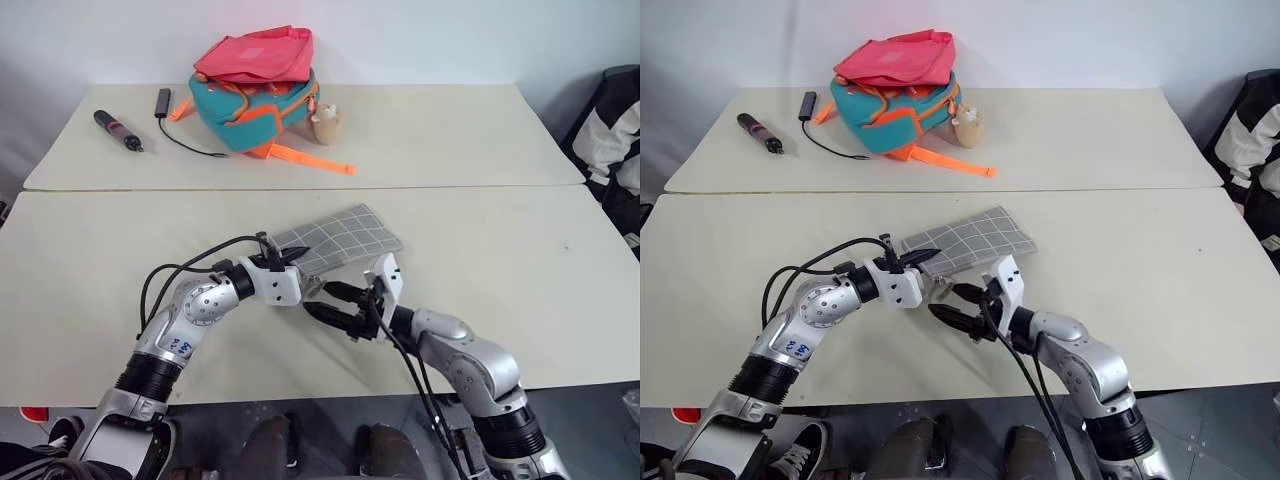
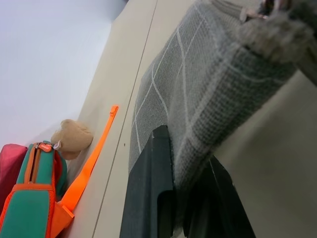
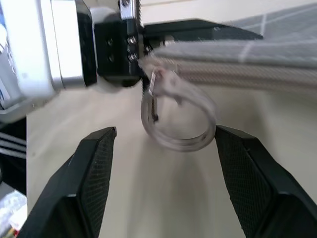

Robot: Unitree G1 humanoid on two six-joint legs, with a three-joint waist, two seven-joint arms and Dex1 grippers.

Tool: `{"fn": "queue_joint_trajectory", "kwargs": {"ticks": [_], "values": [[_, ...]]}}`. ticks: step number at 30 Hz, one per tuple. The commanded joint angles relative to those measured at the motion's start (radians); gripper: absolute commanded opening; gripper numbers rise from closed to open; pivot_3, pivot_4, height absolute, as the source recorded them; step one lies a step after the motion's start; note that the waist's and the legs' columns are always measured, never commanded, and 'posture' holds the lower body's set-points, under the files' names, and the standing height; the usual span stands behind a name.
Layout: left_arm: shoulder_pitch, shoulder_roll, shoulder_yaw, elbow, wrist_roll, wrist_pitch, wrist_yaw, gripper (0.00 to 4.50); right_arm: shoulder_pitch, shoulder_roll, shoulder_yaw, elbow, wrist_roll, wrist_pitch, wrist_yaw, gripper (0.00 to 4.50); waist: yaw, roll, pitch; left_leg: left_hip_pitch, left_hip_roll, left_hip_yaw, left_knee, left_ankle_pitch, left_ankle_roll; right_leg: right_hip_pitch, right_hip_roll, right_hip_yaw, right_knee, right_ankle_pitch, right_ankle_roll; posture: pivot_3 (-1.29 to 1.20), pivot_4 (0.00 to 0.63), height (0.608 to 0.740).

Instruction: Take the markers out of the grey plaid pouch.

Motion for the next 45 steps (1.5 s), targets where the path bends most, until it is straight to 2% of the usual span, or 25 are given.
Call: {"fn": "queue_joint_trajectory", "kwargs": {"ticks": [1, 2, 5, 10, 12, 13, 18, 23, 32, 35, 40, 42, 45], "values": [[0.005, -0.007, -0.001, -0.052, -0.009, 0.000, 0.013, 0.00, -0.019, 0.026, 0.007, -0.019, 0.006, -0.009, -0.001, 3.24, 0.001, 0.000, 0.000, 0.000, 0.000, 0.000, 0.000, 0.000, 0.000, 0.000, 0.000, 0.000, 0.000, 0.000, 0.000, 0.00, 0.150, 0.740], [0.007, -0.008, -0.001, -0.056, -0.008, 0.002, 0.012, 0.00, -0.019, 0.031, 0.009, -0.021, 0.003, -0.011, 0.000, 3.24, 0.000, 0.000, 0.000, 0.000, 0.000, 0.000, 0.000, 0.000, 0.000, 0.000, 0.000, 0.000, 0.000, 0.000, 0.000, 0.00, 0.150, 0.740], [0.016, -0.014, 0.001, -0.068, -0.014, 0.014, 0.009, 0.00, -0.020, 0.038, 0.007, -0.019, 0.003, -0.010, 0.007, 2.68, 0.000, 0.000, 0.000, 0.000, 0.000, 0.000, 0.000, 0.000, 0.000, 0.000, 0.000, 0.000, 0.000, 0.000, 0.000, 0.00, 0.150, 0.740], [0.030, -0.014, 0.011, -0.074, -0.028, 0.027, 0.008, 0.00, -0.021, 0.009, -0.025, -0.029, 0.019, -0.004, 0.027, 1.04, 0.000, 0.000, 0.000, 0.000, 0.000, 0.000, 0.000, 0.000, 0.000, 0.000, 0.000, 0.000, 0.000, 0.000, 0.000, 0.00, 0.150, 0.740], [0.034, -0.013, 0.014, -0.075, -0.035, 0.032, 0.007, 0.00, -0.022, -0.002, -0.031, -0.032, 0.021, -0.002, 0.035, 0.25, 0.000, 0.000, 0.000, 0.000, 0.000, 0.000, 0.000, 0.000, 0.000, 0.000, 0.000, 0.000, 0.000, 0.000, 0.000, 0.00, 0.150, 0.740], [0.035, -0.012, 0.014, -0.075, -0.036, 0.032, 0.006, 0.00, -0.022, -0.009, -0.029, -0.033, 0.016, -0.004, 0.041, 0.12, 0.000, 0.000, 0.000, 0.000, 0.000, 0.000, 0.000, 0.000, 0.000, 0.000, 0.000, 0.000, 0.000, 0.000, 0.000, 0.00, 0.150, 0.740], [0.047, 0.004, 0.031, -0.059, -0.084, 0.022, -0.014, 0.00, -0.039, -0.069, -0.073, -0.022, 0.028, 0.000, 0.084, 0.12, 0.001, 0.000, 0.000, 0.000, 0.000, 0.000, 0.000, 0.000, 0.000, 0.000, 0.000, 0.000, 0.000, 0.000, 0.000, 0.00, 0.150, 0.740], [0.066, 0.023, 0.046, -0.046, -0.190, 0.002, -0.071, 0.00, -0.056, -0.163, -0.094, -0.007, 0.022, -0.004, 0.163, 0.12, 0.000, 0.000, 0.000, 0.000, 0.000, 0.000, 0.000, 0.000, 0.000, 0.000, 0.000, 0.000, 0.000, 0.000, 0.000, 0.00, 0.150, 0.740], [0.095, 0.074, 0.082, -0.031, -0.269, -0.039, -0.120, 0.00, -0.120, -0.272, -0.183, 0.178, -0.063, -0.116, 0.215, 0.12, 0.001, 0.000, 0.000, 0.000, 0.000, 0.000, 0.000, 0.000, 0.000, 0.001, 0.000, 0.000, -0.001, 0.000, 0.000, 0.00, 0.150, 0.740], [0.098, 0.081, 0.085, -0.025, -0.259, -0.045, -0.115, 0.00, -0.117, -0.284, -0.186, 0.196, -0.075, -0.133, 0.230, 0.12, 0.000, 0.000, 0.000, 0.000, 0.000, 0.000, 0.000, 0.000, 0.000, 0.001, 0.000, -0.001, -0.001, 0.000, 0.000, 0.00, 0.150, 0.740], [0.076, 0.064, 0.086, -0.019, -0.243, -0.045, -0.097, 0.00, -0.097, -0.223, -0.180, 0.106, 0.022, -0.035, 0.213, 0.12, 0.000, 0.000, 0.000, 0.000, 0.000, 0.001, 0.000, 0.000, 0.001, 0.001, 0.000, -0.001, -0.001, 0.000, 0.000, 0.00, 0.150, 0.740], [0.054, 0.058, 0.074, -0.027, -0.218, -0.050, -0.091, 0.00, -0.047, -0.201, -0.142, 0.026, 0.099, 0.050, 0.226, 0.72, 0.001, 0.000, 0.000, 0.000, 0.000, 0.000, 0.000, 0.000, 0.000, 0.001, 0.000, -0.001, -0.001, 0.000, 0.000, 0.00, 0.150, 0.740], [0.039, 0.057, 0.065, -0.031, -0.198, -0.057, -0.092, 0.00, -0.002, -0.167, -0.109, -0.037, 0.133, 0.095, 0.207, 1.74, 0.003, 0.000, 0.000, 0.000, 0.000, -0.001, 0.000, 0.000, 0.000, 0.001, 0.000, -0.001, -0.001, 0.000, 0.000, 0.00, 0.150, 0.740]]}}
